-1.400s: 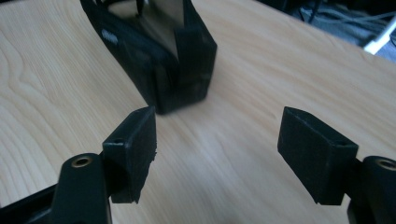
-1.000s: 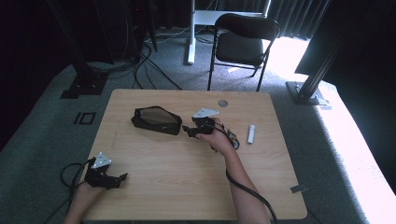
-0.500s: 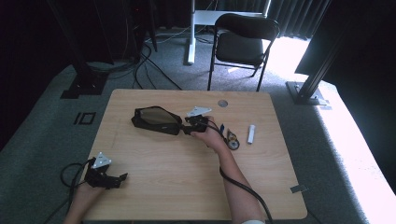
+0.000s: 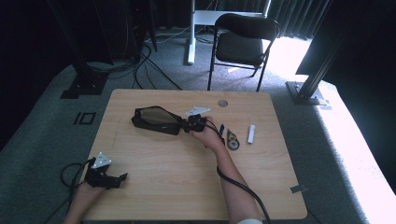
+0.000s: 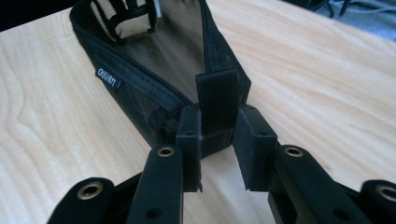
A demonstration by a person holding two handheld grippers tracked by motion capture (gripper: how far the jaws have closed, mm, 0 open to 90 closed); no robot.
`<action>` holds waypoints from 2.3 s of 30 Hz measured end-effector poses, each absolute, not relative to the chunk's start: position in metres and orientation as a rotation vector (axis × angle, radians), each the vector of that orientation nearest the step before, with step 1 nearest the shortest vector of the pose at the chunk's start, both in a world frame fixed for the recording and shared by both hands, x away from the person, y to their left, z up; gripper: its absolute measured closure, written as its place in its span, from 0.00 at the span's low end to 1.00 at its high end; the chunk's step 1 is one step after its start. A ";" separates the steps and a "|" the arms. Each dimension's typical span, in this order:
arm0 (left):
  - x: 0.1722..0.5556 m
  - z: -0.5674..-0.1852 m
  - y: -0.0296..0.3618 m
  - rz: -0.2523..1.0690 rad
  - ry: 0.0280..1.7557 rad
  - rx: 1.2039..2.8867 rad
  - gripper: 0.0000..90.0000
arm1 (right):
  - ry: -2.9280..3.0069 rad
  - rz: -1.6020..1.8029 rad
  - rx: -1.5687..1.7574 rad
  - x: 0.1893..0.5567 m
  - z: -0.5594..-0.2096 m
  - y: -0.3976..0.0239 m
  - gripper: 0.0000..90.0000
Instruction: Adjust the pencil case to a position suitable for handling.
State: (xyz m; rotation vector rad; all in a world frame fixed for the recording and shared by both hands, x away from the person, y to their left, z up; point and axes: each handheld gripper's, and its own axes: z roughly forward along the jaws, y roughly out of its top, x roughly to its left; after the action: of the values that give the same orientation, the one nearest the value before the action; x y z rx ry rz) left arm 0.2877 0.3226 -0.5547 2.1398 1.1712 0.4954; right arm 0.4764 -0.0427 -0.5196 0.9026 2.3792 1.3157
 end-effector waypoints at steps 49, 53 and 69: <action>0.288 -0.555 0.323 0.496 1.171 2.139 0.01 | 2.296 1.300 1.042 0.373 -0.522 -0.089 0.82; 0.288 -0.555 0.323 0.495 1.171 2.139 0.01 | 2.287 1.295 1.045 0.360 -0.524 -0.099 0.82; 0.288 -0.555 0.322 0.497 1.171 2.138 0.01 | 2.244 1.282 1.073 0.313 -0.529 -0.134 0.82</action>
State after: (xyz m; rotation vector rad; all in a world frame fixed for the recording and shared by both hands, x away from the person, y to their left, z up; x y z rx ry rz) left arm 0.2877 0.3225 -0.5549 2.1376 1.1709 0.4966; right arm 0.3134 -0.1340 -0.5287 1.0728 2.2436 1.2825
